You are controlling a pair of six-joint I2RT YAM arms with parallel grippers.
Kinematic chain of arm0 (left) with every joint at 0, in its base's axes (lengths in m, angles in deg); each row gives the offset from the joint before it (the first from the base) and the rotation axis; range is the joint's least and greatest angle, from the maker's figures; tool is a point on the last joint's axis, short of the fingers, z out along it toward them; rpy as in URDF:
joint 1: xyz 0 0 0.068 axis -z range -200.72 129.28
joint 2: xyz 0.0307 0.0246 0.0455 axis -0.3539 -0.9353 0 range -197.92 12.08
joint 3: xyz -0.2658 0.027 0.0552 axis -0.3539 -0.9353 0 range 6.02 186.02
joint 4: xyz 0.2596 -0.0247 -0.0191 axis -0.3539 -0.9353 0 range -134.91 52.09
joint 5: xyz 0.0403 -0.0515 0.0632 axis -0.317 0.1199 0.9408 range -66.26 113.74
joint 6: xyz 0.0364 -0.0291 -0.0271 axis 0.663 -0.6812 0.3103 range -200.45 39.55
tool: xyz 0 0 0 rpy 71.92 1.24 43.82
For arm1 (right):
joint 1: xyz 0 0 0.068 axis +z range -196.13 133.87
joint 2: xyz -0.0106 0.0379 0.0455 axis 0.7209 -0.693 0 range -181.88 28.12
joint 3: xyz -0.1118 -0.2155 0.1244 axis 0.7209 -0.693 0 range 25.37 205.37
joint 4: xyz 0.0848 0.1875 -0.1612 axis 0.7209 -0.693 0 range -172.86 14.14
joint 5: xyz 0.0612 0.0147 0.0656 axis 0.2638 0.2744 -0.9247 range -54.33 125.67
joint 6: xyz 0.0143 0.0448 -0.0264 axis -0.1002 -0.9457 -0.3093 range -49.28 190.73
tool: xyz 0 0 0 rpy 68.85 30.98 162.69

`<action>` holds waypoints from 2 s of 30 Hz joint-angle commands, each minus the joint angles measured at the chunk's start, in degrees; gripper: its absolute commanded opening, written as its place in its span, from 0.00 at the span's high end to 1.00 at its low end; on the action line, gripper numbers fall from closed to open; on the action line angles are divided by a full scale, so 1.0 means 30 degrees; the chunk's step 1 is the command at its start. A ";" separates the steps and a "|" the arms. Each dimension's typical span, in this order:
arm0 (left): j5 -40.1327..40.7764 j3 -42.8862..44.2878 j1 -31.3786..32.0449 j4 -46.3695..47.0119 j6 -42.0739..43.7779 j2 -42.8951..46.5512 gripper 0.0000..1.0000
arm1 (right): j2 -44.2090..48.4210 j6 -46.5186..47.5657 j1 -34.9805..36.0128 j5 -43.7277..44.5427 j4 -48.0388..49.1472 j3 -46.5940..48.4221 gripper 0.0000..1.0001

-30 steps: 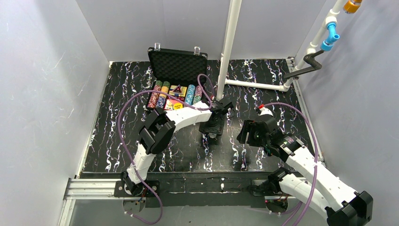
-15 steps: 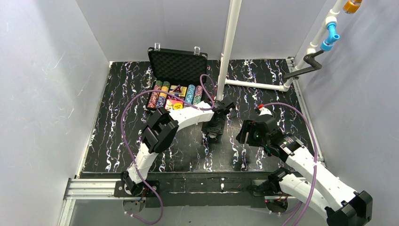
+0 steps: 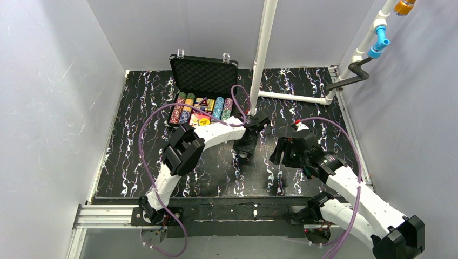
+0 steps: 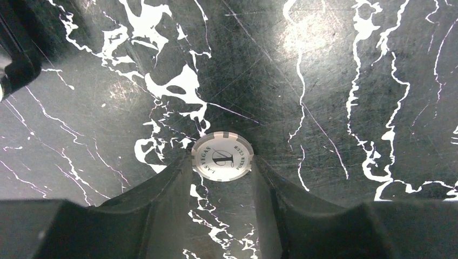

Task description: Pack up texas hold em set

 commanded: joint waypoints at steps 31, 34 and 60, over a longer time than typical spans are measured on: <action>0.0131 0.1711 0.0761 -0.1039 -0.1771 0.0655 0.38 | -0.0540 0.1326 -0.6885 -0.6845 -0.0353 0.1397 0.26; 0.0241 0.1589 0.0772 -0.1088 -0.2576 0.0348 0.40 | -0.0371 0.1366 -0.6905 -0.6924 -0.0450 0.1204 0.27; 0.0656 0.0071 0.1007 -0.1294 -0.4078 -0.1320 0.53 | -0.0860 0.1336 -0.6902 -0.7711 0.0281 0.0494 0.30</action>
